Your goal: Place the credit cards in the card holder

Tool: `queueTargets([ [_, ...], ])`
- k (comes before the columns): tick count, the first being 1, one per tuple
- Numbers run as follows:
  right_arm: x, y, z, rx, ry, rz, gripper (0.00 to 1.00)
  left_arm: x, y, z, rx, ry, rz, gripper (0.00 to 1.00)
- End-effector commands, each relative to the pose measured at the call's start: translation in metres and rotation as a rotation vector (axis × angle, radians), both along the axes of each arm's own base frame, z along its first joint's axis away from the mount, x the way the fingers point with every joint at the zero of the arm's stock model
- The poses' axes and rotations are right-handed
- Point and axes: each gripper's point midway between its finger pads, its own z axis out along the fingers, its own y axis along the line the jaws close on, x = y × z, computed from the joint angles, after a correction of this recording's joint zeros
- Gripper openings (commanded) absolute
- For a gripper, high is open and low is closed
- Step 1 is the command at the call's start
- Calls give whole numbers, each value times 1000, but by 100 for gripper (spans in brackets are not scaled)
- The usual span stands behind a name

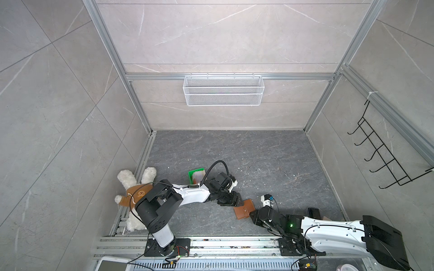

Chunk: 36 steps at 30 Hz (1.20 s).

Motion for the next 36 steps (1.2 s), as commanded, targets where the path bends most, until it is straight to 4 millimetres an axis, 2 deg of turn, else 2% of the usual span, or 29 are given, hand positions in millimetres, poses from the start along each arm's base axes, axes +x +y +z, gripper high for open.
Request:
queueTargets([
  [1, 3, -14, -14, -36, 1, -63, 26, -19, -14, 10, -57, 20, -56, 70],
  [12, 17, -15, -15, -39, 5, -129, 28, -51, -11, 8, -48, 36, -25, 69],
  [20, 34, -8, 2, 49, -21, -119, 33, -65, -4, 6, -33, 26, 29, 68],
  [25, 37, -5, 22, 80, -67, -75, 34, -57, 10, 15, -20, -33, 121, 68],
  [29, 33, -10, 29, 58, -79, -45, 35, -50, 15, 26, -6, -70, 147, 68],
  [33, 25, -18, 36, 12, -80, 2, 35, -46, 15, 25, -9, -62, 174, 68],
  [36, 17, -16, 39, 15, -56, 47, 37, -42, 16, 21, -13, -51, 203, 68],
])
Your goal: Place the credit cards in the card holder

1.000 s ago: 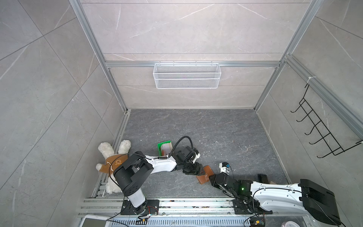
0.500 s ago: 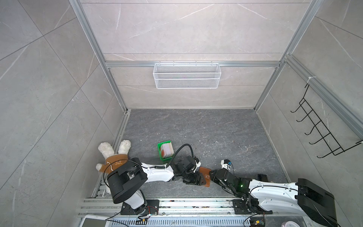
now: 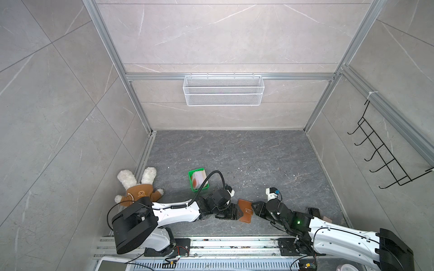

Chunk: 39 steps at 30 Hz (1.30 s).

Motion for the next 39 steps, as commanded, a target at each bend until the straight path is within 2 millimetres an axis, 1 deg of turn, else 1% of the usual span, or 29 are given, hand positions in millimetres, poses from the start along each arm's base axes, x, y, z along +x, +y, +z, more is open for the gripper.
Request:
queueTargets([
  [1, -13, -4, -2, -67, 41, 73, 37, 10, 1, 0, -6, 4, 60, 67],
  [5, -19, 4, -4, -49, 77, 115, 37, 17, 0, -1, -30, 21, 79, 67],
  [9, -19, 10, -11, -72, 104, 138, 35, 22, -1, 0, -38, 27, 74, 65],
  [12, -19, 17, -16, -76, 119, 153, 34, 23, 0, -2, -35, 28, 66, 64],
  [16, -18, 21, -17, -58, 117, 157, 33, 22, 4, -3, -24, 6, 58, 64],
  [19, -21, 18, -19, -72, 120, 166, 33, 25, 8, -2, -19, -21, 68, 64],
  [25, -24, 12, -18, -75, 155, 134, 30, 26, 0, 3, -32, 11, 84, 64],
  [27, -23, 10, -15, -68, 137, 131, 31, 25, 1, 5, -23, -6, 86, 64],
  [29, -21, 3, -11, -80, 97, 121, 31, 25, 7, 6, -2, -41, 94, 64],
  [33, -17, -6, 4, -110, 24, 128, 31, 22, 14, 13, -16, -93, 109, 64],
  [36, -18, -5, 11, -88, 11, 136, 31, 20, 11, 16, -25, -104, 92, 66],
  [39, -19, -8, 10, -71, 20, 114, 32, 15, 6, 19, -24, -132, 64, 68],
])
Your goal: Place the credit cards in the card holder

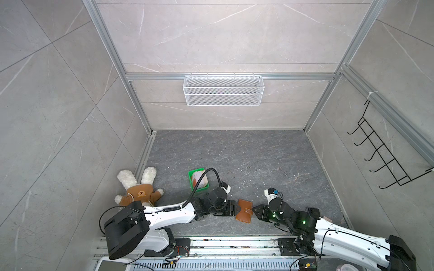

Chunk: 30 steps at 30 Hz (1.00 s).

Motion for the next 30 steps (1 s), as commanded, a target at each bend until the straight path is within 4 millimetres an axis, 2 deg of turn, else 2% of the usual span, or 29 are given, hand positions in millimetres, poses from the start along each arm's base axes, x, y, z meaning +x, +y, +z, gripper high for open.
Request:
queueTargets([
  [1, 1, -8, 1, -29, -11, -19, 32, -2, -5, 6, -2, -51, -24, 68],
  [5, 3, -13, 2, -60, -13, -39, 32, -4, -10, 8, -20, -30, -23, 68],
  [10, 3, 2, 5, 14, 16, -28, 34, 0, -12, -1, -17, -26, -4, 67],
  [15, 8, 1, 1, 4, 36, -50, 37, 4, -15, -2, -29, -17, 35, 68],
  [25, 16, 18, -13, 5, 94, -9, 31, 10, -15, -8, -16, 43, 61, 67],
  [30, 14, 18, -21, 12, 102, -4, 30, 9, -16, -10, -22, 57, 39, 66],
])
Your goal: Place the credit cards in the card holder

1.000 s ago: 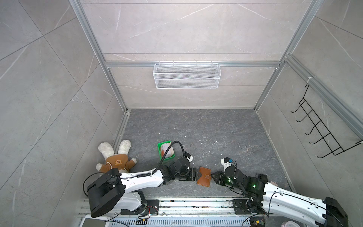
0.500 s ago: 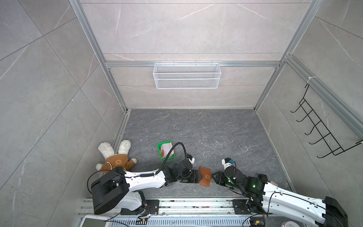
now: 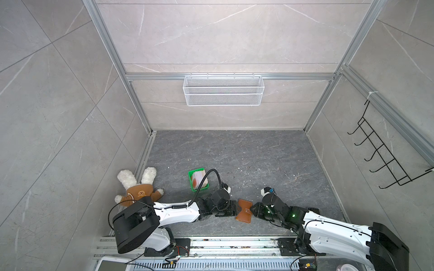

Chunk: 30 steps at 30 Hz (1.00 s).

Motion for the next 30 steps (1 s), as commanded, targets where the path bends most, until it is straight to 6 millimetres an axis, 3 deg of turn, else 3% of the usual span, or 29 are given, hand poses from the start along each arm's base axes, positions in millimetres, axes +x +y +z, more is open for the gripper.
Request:
queueTargets([
  [1, 2, 7, 7, 42, -23, 23, 30, 3, -12, 12, -46, 1, -17, 66],
  [12, -7, -6, -7, -41, 22, 26, 30, 10, -23, 10, -89, 41, -42, 65],
  [23, -5, 1, -15, -54, 49, 36, 26, 7, -39, 0, -138, 101, -58, 62],
  [30, -3, -5, -21, -74, 63, -6, 25, 5, -47, 8, -202, 106, -82, 59],
])
